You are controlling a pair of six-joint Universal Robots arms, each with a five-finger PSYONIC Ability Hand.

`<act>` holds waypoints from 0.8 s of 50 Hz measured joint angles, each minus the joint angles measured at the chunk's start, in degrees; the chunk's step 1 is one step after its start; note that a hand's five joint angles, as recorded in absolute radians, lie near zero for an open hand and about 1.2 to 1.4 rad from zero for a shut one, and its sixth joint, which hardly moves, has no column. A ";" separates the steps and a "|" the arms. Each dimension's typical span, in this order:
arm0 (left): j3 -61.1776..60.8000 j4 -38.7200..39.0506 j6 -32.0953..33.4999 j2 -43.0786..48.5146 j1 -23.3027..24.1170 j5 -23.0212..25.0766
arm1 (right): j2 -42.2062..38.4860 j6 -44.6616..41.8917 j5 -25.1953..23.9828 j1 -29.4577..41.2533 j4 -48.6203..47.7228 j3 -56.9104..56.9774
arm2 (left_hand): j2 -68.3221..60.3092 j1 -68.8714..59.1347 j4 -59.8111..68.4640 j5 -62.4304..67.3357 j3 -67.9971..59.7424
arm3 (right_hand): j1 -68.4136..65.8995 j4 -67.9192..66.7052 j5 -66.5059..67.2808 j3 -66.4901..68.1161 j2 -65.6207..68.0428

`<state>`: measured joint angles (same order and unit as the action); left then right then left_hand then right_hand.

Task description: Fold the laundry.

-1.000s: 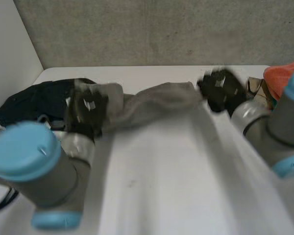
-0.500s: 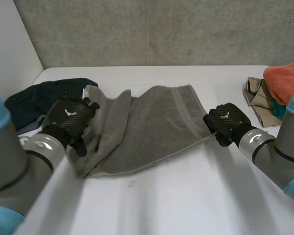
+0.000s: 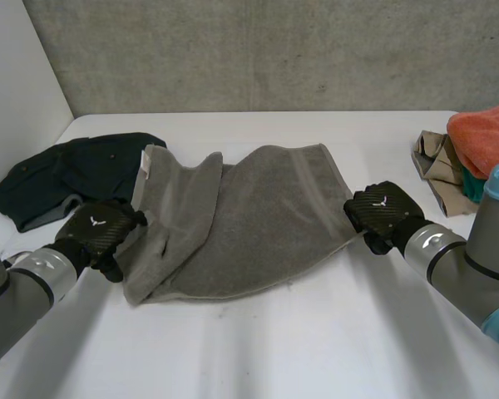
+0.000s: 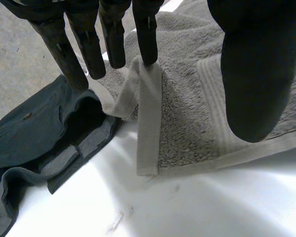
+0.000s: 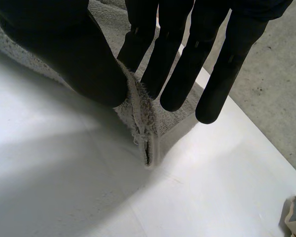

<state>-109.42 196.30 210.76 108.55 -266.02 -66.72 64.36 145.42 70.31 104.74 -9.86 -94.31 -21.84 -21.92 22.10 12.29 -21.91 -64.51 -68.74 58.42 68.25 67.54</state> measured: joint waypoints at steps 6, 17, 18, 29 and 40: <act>0.72 3.66 0.31 3.63 0.61 0.34 | -0.02 0.00 -0.02 -0.02 -0.07 -0.18 | -0.44 -0.31 0.16 0.47 -0.48 | 0.00 0.00 0.00 0.00 0.00; 2.72 9.71 3.57 9.73 2.84 -1.21 | 0.13 -0.05 -0.04 -0.26 0.13 -0.23 | -33.99 -35.96 32.67 31.98 -32.60 | 0.00 0.00 0.00 0.00 0.00; 2.85 10.28 3.77 9.93 3.03 -1.62 | 0.24 -0.05 -0.04 -0.31 0.25 -0.19 | -41.32 -44.11 41.00 40.36 -40.85 | 0.00 0.00 0.00 0.00 0.00; 1.47 11.49 2.26 1.36 3.34 -12.42 | 6.35 -1.64 -0.06 -2.97 9.10 2.34 | -46.57 -45.66 46.58 44.43 -46.18 | 0.00 0.00 0.00 0.00 0.00; -3.55 -3.70 -4.40 -14.59 1.61 -7.67 | 10.86 -6.78 -3.89 -4.96 18.96 4.31 | -22.60 -20.16 22.23 21.98 -22.74 | 0.00 0.00 0.00 0.00 0.00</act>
<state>-112.97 192.61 206.36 93.95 -264.41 -74.39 75.22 138.63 66.42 99.78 9.10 -90.00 -44.43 -42.07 44.33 34.27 -44.65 -64.51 -68.74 58.42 68.25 67.54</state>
